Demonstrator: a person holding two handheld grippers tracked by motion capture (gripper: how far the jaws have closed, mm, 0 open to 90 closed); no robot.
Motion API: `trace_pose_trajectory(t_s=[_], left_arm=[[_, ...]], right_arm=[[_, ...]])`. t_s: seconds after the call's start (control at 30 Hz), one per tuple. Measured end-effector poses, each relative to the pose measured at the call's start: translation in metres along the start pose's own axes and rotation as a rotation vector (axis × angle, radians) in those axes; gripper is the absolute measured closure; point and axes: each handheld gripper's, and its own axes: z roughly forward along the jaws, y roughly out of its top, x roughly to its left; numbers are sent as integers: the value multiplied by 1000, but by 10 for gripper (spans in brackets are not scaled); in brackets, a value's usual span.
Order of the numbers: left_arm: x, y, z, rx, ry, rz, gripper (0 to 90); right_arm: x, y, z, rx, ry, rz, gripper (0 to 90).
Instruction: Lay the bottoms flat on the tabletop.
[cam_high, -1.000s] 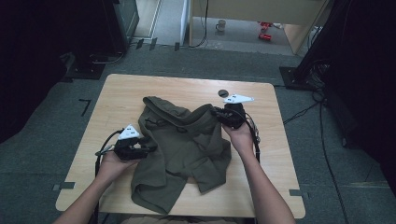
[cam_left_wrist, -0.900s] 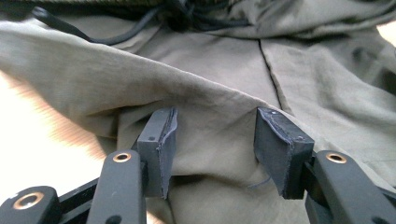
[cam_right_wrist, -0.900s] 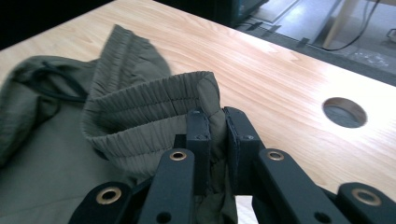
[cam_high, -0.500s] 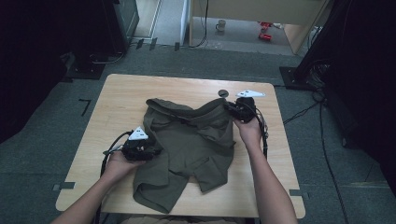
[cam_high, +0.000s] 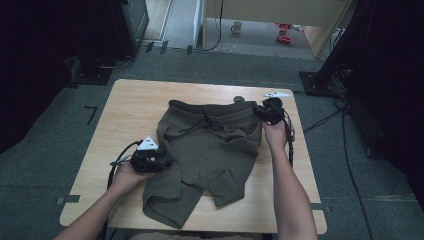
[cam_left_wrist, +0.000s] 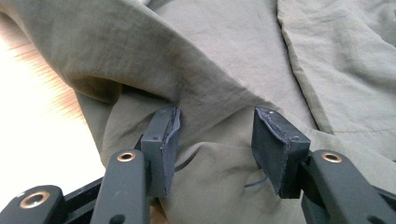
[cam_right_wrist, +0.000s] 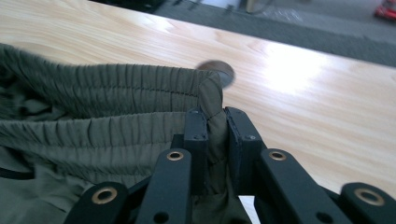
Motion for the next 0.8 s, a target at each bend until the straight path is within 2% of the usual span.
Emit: trace_pose_trajectory(t_s=[0.13,0.3,0.37,0.43,0.5,0.6,0.8], left_arm=[[0,0,0,-4,0,-1,513],[0,2,-3,-17,5,5,513],[0,4,-5,-30,6,3,513],[0,6,-7,-39,6,1,513],[1,8,-9,-48,8,5,513],[3,14,-9,-43,8,0,515],[6,29,-6,-52,10,12,515]], right_arm=[[-4,0,-3,-21,-17,-8,741],[-2,3,-12,-48,-40,-35,682],[-2,5,-18,-72,-53,-25,638],[-5,7,-23,-93,-51,-9,635],[-6,8,-29,-98,-33,-1,668],[-3,7,-35,-76,3,-14,725],[13,0,-41,-69,50,-41,740]])
